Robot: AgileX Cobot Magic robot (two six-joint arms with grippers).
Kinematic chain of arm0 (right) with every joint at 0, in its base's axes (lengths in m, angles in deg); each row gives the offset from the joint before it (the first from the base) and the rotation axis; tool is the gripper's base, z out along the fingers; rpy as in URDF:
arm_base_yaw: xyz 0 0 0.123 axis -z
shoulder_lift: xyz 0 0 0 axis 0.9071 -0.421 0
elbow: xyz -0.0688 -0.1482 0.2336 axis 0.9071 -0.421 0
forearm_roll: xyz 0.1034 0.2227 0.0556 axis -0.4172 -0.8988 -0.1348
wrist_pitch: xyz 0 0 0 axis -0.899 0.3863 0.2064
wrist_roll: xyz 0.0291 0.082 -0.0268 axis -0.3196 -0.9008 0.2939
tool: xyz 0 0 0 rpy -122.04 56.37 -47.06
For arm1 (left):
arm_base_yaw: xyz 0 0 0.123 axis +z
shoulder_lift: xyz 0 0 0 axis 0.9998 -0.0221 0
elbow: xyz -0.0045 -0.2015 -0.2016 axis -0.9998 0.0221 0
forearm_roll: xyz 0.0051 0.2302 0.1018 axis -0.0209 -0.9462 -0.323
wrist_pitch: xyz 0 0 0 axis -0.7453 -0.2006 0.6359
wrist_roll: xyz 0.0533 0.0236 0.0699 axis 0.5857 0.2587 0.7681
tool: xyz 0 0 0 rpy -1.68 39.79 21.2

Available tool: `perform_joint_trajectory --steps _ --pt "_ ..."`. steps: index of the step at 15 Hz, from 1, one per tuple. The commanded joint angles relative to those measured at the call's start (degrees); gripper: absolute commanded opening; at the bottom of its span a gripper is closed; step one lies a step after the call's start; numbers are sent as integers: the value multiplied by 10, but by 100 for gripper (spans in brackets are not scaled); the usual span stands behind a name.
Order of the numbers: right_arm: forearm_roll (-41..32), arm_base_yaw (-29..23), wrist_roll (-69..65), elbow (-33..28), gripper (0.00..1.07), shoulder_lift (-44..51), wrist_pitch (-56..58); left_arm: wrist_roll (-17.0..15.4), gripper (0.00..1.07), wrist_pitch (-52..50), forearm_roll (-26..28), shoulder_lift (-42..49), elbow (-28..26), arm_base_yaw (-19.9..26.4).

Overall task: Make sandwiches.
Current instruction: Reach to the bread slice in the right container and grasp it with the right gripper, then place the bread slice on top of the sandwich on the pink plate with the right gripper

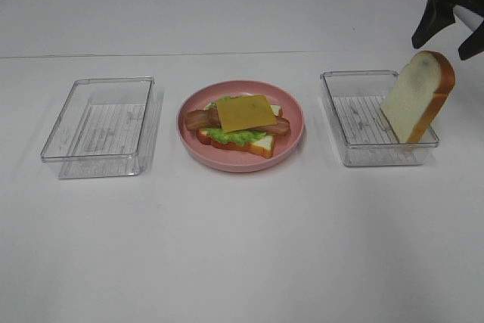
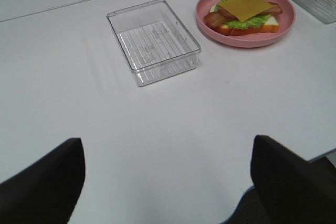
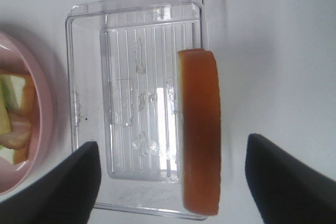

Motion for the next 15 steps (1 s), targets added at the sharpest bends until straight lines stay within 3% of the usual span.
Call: perform_joint_trajectory --steps 1,3,4,5,6,7,8,9,10,15 --pt "-5 4 7 -2 73 -26 1 -1 81 -3 3 13 0 -1" --pt "-5 4 7 -2 73 -45 1 -1 81 -3 3 13 0 -1" --pt "-5 4 4 -2 68 -50 1 -1 81 -3 3 13 0 -1" --pt "-5 4 4 -2 52 -53 1 -1 81 -3 3 13 0 -1" --pt "-5 4 4 -2 52 -53 1 -1 81 -3 3 13 0 -1" --pt "-5 4 4 -2 30 -53 0 -1 81 -3 3 13 0 -1" --pt "-3 4 4 -2 22 -53 0 -1 81 -3 3 13 0 -1" --pt "-1 4 4 -2 5 -53 0 -1 81 -3 3 13 0 -1" --pt "-1 4 4 -2 0 -53 0 -1 81 -3 3 13 0 -1" --pt "-22 4 5 -2 0 -29 3 -1 81 -3 3 13 0 -1"
